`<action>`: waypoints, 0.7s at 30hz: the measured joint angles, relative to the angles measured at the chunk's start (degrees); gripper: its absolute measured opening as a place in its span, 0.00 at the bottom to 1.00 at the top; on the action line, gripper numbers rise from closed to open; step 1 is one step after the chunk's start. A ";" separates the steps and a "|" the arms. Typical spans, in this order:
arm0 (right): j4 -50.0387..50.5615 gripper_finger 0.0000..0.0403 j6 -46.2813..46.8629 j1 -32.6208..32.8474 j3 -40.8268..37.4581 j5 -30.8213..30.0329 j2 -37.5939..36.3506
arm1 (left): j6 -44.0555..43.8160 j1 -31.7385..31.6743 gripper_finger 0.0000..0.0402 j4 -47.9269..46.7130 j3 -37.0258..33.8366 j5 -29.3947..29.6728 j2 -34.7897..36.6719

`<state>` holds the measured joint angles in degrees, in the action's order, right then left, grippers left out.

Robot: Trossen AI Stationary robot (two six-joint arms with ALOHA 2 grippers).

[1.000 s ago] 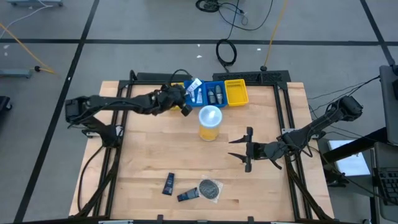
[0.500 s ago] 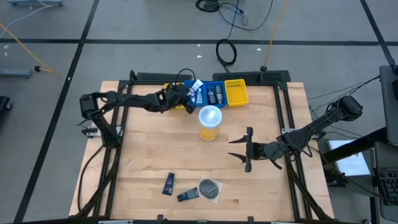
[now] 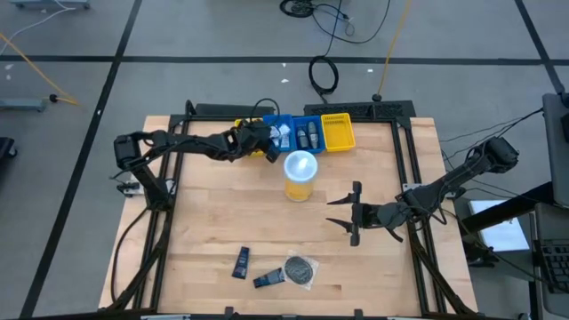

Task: Pick & Place Travel size toiletries
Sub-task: Put the toothpaste into the left blue basket, then put the shaving cream into the right yellow basket

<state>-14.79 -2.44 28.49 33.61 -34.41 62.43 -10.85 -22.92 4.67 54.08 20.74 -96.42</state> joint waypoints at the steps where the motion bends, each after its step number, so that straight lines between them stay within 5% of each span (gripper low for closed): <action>1: 0.00 0.49 0.00 -0.01 0.00 -0.01 0.00 | 0.02 0.00 0.32 0.00 0.00 0.08 0.00; 9: 0.01 0.49 0.00 -0.02 0.00 0.00 0.00 | 0.07 0.15 0.46 -0.07 0.00 0.10 0.00; 21: 0.02 0.49 0.00 -0.01 0.00 -0.02 0.00 | 0.32 5.15 0.39 -15.02 0.02 0.07 8.16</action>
<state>-14.76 -2.44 28.48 33.61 -34.44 62.43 -10.54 -17.77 -10.35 54.11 20.81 -88.27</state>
